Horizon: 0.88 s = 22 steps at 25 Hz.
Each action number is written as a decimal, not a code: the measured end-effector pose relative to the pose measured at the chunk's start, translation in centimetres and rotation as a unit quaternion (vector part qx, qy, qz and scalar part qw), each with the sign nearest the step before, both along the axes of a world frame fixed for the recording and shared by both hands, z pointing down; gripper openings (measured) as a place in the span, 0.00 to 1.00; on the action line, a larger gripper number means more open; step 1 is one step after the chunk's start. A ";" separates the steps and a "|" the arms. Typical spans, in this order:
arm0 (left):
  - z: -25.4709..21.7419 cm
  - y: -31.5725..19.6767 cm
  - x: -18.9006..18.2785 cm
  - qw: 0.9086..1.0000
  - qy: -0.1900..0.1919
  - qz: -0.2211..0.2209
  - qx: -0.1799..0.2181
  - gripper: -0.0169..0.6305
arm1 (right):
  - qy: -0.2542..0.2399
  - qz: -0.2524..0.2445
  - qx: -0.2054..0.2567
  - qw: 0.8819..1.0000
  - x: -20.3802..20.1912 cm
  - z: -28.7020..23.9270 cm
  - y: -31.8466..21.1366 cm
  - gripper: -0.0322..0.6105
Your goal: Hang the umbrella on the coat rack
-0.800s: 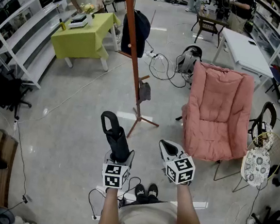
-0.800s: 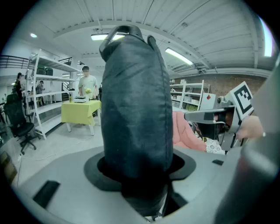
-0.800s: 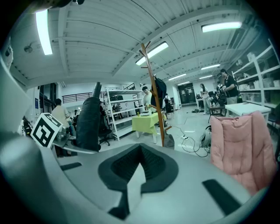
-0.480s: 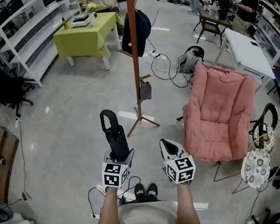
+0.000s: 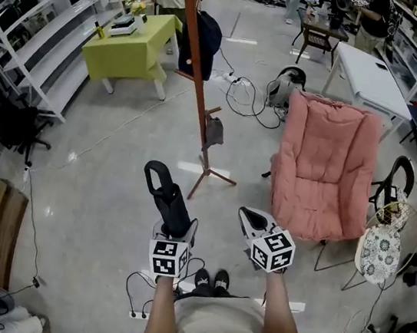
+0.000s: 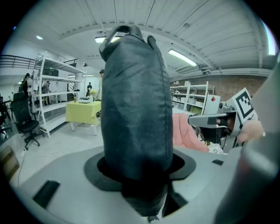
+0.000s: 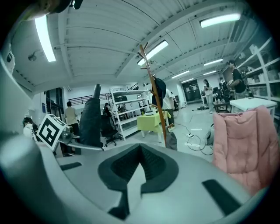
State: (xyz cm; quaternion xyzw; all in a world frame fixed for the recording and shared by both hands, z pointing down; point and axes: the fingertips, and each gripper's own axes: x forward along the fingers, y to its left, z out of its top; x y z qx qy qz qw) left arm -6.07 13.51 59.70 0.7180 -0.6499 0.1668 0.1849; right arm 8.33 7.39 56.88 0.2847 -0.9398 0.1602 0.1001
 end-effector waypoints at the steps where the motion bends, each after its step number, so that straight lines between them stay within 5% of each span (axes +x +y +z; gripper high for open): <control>1: 0.0 0.0 0.4 1.000 -0.002 0.001 -0.001 0.43 | -0.005 -0.013 -0.002 1.000 0.1 0.2 0.3 0.06; 8: 0.6 0.0 1.5 1.000 -0.006 -0.005 -0.004 0.43 | 0.008 -0.053 -0.012 0.998 0.4 2.2 1.4 0.05; 22: -0.1 -5.8 -1.7 1.000 -0.008 -0.004 0.008 0.43 | 0.011 -0.001 -0.024 1.000 -0.5 2.2 -5.8 0.06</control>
